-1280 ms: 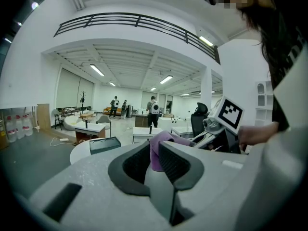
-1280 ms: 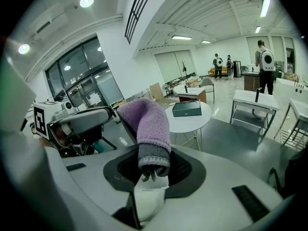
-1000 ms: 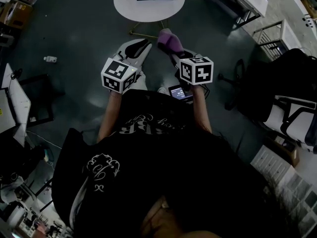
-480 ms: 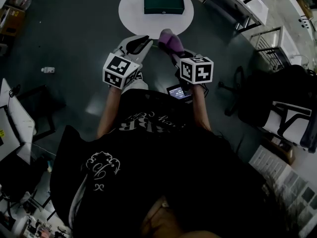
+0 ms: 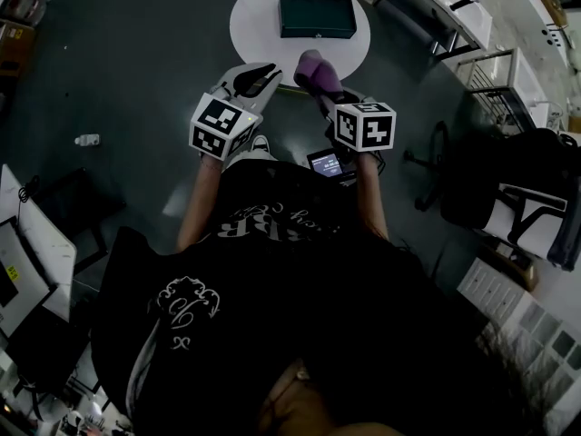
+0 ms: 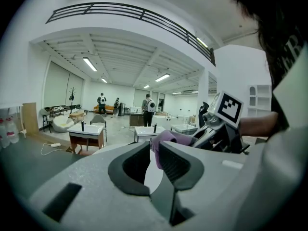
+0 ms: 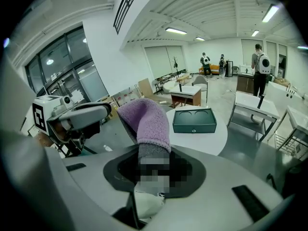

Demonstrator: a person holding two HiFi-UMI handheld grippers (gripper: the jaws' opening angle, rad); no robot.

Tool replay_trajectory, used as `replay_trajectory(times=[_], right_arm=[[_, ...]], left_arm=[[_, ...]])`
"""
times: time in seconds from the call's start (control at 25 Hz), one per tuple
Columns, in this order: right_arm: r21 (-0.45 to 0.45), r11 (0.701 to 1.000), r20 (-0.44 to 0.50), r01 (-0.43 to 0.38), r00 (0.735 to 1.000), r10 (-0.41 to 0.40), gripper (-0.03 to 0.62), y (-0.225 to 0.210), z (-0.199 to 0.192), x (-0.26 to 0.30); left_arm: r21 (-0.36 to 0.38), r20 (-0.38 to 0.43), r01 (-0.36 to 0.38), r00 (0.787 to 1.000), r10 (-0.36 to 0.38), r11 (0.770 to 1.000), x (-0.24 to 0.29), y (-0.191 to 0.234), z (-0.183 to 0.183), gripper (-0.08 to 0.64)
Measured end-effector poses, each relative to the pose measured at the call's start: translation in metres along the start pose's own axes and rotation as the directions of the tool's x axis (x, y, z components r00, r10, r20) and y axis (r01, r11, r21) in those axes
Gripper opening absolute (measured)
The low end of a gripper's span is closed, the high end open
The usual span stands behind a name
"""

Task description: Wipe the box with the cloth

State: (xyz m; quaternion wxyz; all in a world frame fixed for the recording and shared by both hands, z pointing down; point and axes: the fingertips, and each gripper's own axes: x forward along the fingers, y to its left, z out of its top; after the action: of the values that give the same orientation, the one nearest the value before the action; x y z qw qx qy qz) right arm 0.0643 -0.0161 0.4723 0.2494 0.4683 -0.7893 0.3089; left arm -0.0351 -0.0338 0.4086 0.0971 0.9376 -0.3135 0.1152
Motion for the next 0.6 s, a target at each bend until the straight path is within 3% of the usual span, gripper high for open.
replay_trajectory(times=[0.6], right_arm=[[0.039, 0.996, -0.021, 0.084, 0.996, -0.083, 0.101, -0.027, 0.022, 0.023]], left_arm=[[-0.037, -0.050, 0.057, 0.997, -0.059, 0.998, 0.018, 0.032, -0.018, 0.066]])
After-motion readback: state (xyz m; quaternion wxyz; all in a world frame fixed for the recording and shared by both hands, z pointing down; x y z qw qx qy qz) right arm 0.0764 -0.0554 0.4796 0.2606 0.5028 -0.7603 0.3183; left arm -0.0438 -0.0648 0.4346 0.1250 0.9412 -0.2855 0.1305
